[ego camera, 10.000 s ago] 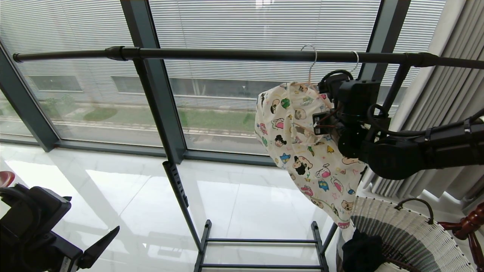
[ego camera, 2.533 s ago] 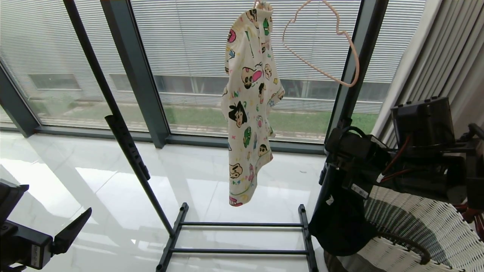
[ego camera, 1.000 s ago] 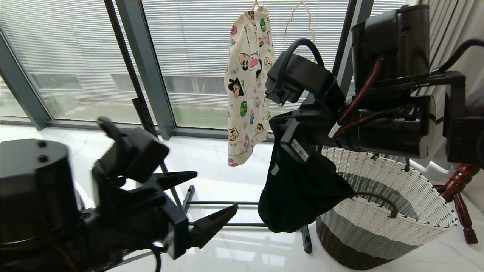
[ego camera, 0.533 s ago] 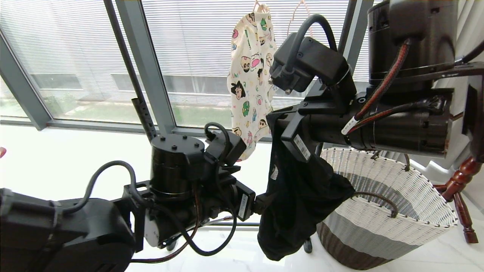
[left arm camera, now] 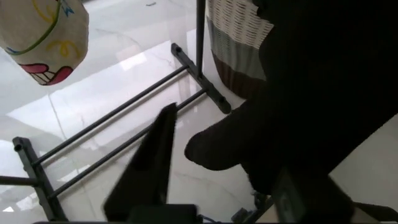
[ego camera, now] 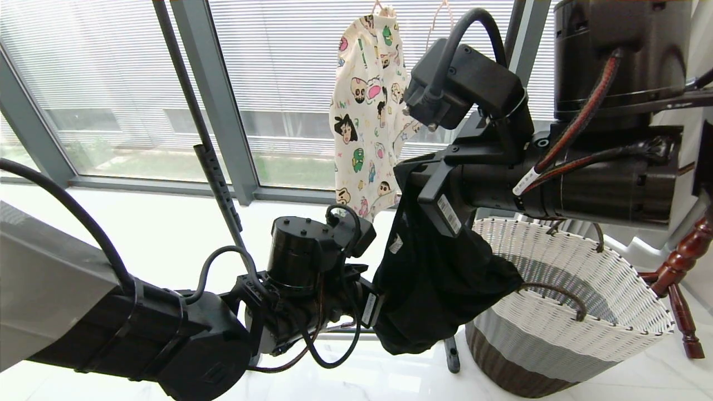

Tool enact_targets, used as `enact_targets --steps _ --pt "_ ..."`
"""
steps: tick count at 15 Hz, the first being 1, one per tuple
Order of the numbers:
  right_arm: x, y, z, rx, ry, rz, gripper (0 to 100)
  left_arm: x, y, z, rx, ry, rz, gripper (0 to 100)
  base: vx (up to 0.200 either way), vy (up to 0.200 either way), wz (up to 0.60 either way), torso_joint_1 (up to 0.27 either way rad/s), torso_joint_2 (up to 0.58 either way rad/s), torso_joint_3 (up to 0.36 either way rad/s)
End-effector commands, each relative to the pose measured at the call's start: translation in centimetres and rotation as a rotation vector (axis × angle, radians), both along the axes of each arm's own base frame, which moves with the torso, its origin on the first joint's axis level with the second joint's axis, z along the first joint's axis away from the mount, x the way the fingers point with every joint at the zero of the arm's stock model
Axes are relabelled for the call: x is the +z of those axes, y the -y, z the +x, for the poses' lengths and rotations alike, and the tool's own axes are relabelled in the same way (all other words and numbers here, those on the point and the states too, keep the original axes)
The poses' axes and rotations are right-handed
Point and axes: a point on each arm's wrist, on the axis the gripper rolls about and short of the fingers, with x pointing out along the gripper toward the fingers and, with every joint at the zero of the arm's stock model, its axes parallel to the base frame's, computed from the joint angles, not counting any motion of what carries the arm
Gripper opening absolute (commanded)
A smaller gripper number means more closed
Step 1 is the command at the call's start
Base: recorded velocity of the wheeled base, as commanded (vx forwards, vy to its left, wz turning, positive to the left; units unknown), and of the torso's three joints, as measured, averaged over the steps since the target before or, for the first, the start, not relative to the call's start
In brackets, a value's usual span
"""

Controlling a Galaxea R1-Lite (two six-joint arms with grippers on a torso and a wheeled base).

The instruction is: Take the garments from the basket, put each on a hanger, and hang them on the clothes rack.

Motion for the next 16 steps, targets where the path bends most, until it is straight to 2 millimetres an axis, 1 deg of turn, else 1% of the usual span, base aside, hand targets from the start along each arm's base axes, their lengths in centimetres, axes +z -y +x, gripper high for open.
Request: enact_targets --steps 1,2,3,4,6,7,8,9,10,11,12,13,14,15,16 --pt "-0.4 0.0 0.1 -0.004 -0.007 -0.008 0 -0.5 -0.3 0.0 0.021 -0.01 0.017 0 0.0 0.0 0.0 0.0 0.0 0.0" --pt "-1.0 0.1 0.4 -0.018 -0.034 -0.009 0 -0.7 -1.0 -0.1 0.066 -0.006 0.044 0 0.0 0.0 0.0 0.0 0.0 0.0" --pt "-1.9 0.1 0.7 -0.04 -0.085 -0.003 0 -1.3 -2.2 -0.3 0.122 0.02 0.114 0 0.0 0.0 0.0 0.0 0.0 0.0" --pt "-2.9 -0.2 0.9 -0.058 -0.146 0.01 0 -1.8 -3.9 -0.9 0.163 0.063 0.169 0 0.0 0.0 0.0 0.0 0.0 0.0" --pt "-4.6 -1.5 1.7 -0.087 -0.237 0.038 0 -1.3 -7.8 -2.9 0.218 0.153 0.146 0 0.0 0.0 0.0 0.0 0.0 0.0" --pt "-5.4 -2.6 2.5 -0.089 -0.239 0.053 0 -0.3 -10.0 -4.0 0.276 0.186 0.123 0 0.0 0.0 0.0 0.0 0.0 0.0" --pt "-5.8 -3.5 2.9 -0.084 -0.231 0.065 0 0.7 -11.4 -4.6 0.318 0.215 0.104 0 0.0 0.0 0.0 0.0 0.0 0.0" --pt "-6.4 -5.4 3.4 -0.064 -0.216 0.086 0 2.9 -13.6 -5.4 0.389 0.272 0.072 0 0.0 0.0 0.0 0.0 0.0 0.0" --pt "-6.3 -6.6 3.4 -0.044 -0.21 0.096 0 5.1 -15.0 -6.3 0.428 0.298 0.059 0 0.0 0.0 0.0 0.0 0.0 0.0" --pt "-6.2 -7.5 3.3 -0.031 -0.204 0.107 0 7.1 -15.9 -7.3 0.433 0.289 0.056 0 0.0 0.0 0.0 0.0 0.0 0.0" --pt "-6.0 -8.0 3.2 -0.022 -0.199 0.114 0 8.5 -16.3 -8.3 0.409 0.276 0.051 0 0.0 0.0 0.0 0.0 0.0 0.0" --pt "-6.1 -8.2 3.3 -0.027 -0.194 0.113 0 10.2 -16.7 -10.2 0.341 0.249 0.04 0 0.0 0.0 0.0 0.0 0.0 0.0" --pt "-6.2 -8.1 3.3 -0.039 -0.193 0.109 0 10.7 -16.7 -10.6 0.327 0.25 0.037 0 0.0 0.0 0.0 0.0 0.0 0.0" --pt "-6.0 -7.6 3.3 -0.075 -0.185 0.107 0 10.9 -16.5 -10.8 0.308 0.261 0.035 0 0.0 0.0 0.0 0.0 0.0 0.0" --pt "-6.0 -6.6 3.4 -0.103 -0.186 0.101 0 10.9 -16.0 -10.9 0.269 0.274 0.059 0 0.0 0.0 0.0 0.0 0.0 0.0"
